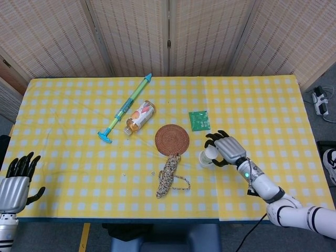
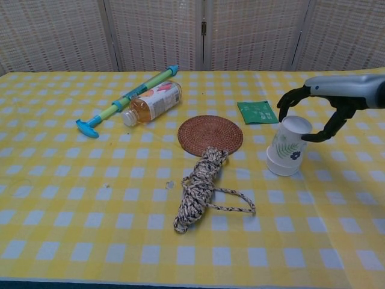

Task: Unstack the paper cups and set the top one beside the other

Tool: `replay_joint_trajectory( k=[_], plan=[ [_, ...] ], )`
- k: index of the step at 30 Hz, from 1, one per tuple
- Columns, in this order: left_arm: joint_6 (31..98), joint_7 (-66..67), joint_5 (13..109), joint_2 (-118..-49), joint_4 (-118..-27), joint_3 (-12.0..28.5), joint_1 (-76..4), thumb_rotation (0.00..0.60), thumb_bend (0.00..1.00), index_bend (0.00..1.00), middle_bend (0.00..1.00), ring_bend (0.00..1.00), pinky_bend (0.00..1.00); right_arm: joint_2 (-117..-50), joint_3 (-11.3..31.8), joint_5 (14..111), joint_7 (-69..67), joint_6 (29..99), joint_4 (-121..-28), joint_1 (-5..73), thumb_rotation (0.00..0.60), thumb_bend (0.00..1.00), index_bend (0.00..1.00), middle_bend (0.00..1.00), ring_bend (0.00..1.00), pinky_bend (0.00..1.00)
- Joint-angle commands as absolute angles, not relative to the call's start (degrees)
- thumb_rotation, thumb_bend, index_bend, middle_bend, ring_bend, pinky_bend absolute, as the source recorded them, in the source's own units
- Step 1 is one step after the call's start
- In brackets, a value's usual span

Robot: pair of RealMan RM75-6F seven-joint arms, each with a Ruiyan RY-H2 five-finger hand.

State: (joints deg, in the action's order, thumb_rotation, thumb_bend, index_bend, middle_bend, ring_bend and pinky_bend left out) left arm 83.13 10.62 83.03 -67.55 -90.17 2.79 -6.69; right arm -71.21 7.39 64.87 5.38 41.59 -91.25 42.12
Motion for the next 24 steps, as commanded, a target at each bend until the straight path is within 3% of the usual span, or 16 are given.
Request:
replay_joint_trajectory(
  k=[1, 16, 24],
  plan=[
    [83.12, 10.61, 83.07, -67.52, -90.19, 2.80, -6.72, 0.600, 0.32, 0.02, 0.00, 0.00, 0.00, -70.30, 7.60, 65.34, 4.66, 42.17, -92.16, 41.84, 0.600, 0.39, 0.39, 0.16, 0.13, 0.00],
    [82.88, 10.82, 83.17, -67.17, -90.76, 2.98, -7.13, 0.600, 0.32, 0.02, 0.00, 0.00, 0.00, -60.15, 9.29, 72.71, -4.98, 48.67, -100.87, 37.47, 0.600, 0.38, 0.39, 0.17, 0.15, 0.00],
    [82.68, 10.67, 83.22, -67.25, -90.78, 2.97, -7.31, 0.600, 0.32, 0.02, 0.00, 0.00, 0.00, -56.13, 8.43, 74.28, -9.53, 51.26, -100.58, 34.14, 0.600, 0.38, 0.40, 0.18, 0.15, 0.00]
  ],
)
